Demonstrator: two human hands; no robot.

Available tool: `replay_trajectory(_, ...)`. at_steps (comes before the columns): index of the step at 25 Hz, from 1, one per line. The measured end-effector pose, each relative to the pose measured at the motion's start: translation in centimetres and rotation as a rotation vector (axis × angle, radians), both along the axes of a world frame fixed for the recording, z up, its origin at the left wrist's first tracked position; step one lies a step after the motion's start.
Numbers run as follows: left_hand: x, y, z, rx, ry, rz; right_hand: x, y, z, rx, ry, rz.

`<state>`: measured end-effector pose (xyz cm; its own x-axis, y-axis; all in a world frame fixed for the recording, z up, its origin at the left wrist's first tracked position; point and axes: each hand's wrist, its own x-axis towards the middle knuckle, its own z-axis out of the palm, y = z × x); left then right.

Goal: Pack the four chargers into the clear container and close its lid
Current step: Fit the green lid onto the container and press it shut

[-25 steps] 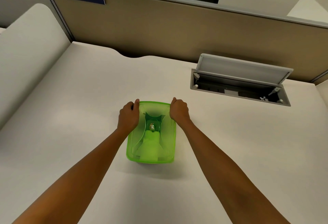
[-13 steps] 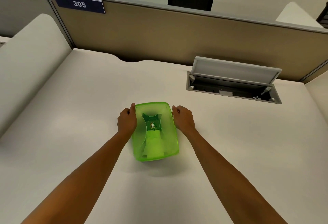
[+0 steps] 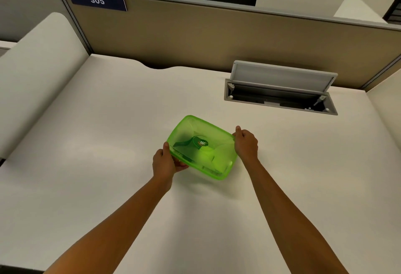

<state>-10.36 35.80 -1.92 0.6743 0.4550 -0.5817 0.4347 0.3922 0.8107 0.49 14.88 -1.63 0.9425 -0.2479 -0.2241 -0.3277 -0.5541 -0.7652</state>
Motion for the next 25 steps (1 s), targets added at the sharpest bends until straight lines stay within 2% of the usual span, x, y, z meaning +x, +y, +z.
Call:
replay_trajectory(2, -1.3, -1.0, -0.4, 0.030, 0.011, -0.013, 0.0, -0.6, 0.1, -0.050, 0.033, -0.038)
replay_trajectory(6, -0.4, -0.6, -0.8, 0.378, 0.075, -0.053, 0.2, -1.5, 0.2, -0.106, 0.085, -0.072)
replay_trajectory(9, 3.1, 0.3, 0.0, 0.558, 0.144, -0.165, 0.3, -1.3, 0.1, -0.146, 0.081, -0.065)
replay_trajectory(13, 6.7, 0.7, 0.3, 0.697, 0.174, -0.331, 0.7, -1.0, 0.2, -0.182, 0.074, -0.022)
replay_trajectory(17, 7.2, 0.5, 0.1, 0.708, 0.109, -0.350, 1.4, -1.3, 0.4, -0.197, 0.112, 0.053)
replay_trajectory(20, 7.0, 0.6, 0.1, 0.645, 0.098, -0.309, 2.0, -1.1, 0.4, -0.173, 0.112, 0.048)
replay_trajectory(25, 6.6, 0.2, -0.1, 0.534, 0.105, -0.177, 0.1, -0.9, 0.7, -0.067, 0.005, -0.110)
